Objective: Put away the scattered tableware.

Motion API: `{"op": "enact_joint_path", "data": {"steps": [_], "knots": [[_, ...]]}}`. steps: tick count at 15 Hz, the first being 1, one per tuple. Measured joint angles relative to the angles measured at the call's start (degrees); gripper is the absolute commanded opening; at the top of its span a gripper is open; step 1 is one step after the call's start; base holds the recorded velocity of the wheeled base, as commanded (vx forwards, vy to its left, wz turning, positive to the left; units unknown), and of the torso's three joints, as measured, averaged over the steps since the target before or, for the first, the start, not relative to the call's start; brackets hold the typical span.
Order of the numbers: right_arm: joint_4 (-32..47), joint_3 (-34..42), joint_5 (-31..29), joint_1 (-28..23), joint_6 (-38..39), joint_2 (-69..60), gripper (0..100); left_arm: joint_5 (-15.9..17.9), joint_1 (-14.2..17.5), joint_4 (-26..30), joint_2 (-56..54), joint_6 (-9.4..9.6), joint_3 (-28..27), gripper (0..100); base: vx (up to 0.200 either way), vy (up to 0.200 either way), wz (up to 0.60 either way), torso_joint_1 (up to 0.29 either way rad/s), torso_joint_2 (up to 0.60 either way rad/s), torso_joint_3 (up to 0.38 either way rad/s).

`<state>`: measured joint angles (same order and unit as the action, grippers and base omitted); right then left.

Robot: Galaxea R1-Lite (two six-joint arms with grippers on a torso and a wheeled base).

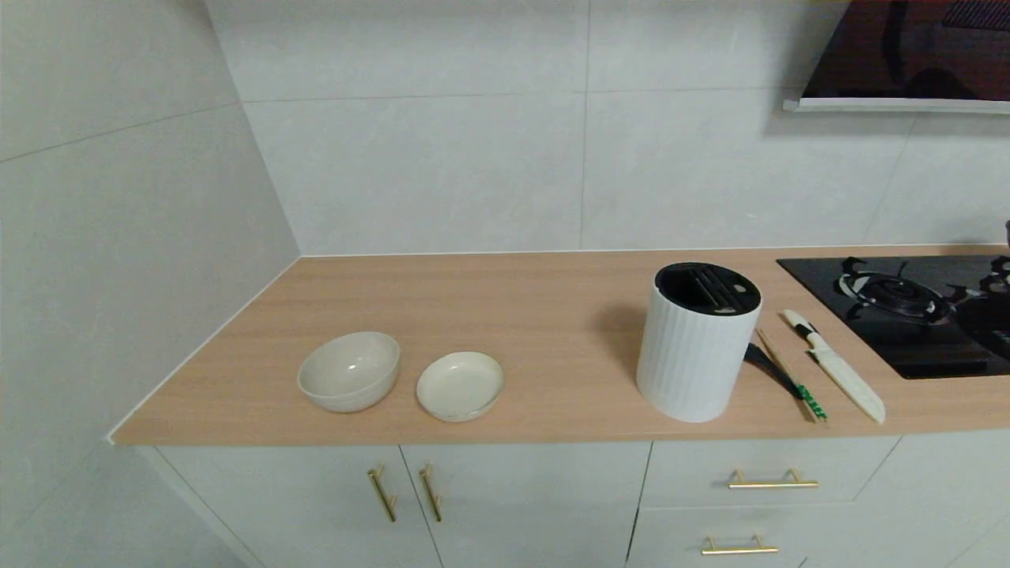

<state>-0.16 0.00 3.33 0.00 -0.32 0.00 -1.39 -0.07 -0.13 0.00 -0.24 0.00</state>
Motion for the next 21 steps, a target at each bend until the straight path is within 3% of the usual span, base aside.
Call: {"op": "enact_joint_path", "data": {"steps": [15,21], "knots": [[0.00,0.00,-0.02,-0.02,0.00,0.00,100,0.00,-0.02,0.00,0.00,0.00,0.00,100,0.000,0.200,0.00,0.003,0.00,0.002],[0.00,0.00,-0.02,0.00,0.00,0.00,100,0.02,0.00,-0.05,0.00,0.09,-0.02,100,0.000,0.000,0.00,0.000,0.00,0.000]]}}
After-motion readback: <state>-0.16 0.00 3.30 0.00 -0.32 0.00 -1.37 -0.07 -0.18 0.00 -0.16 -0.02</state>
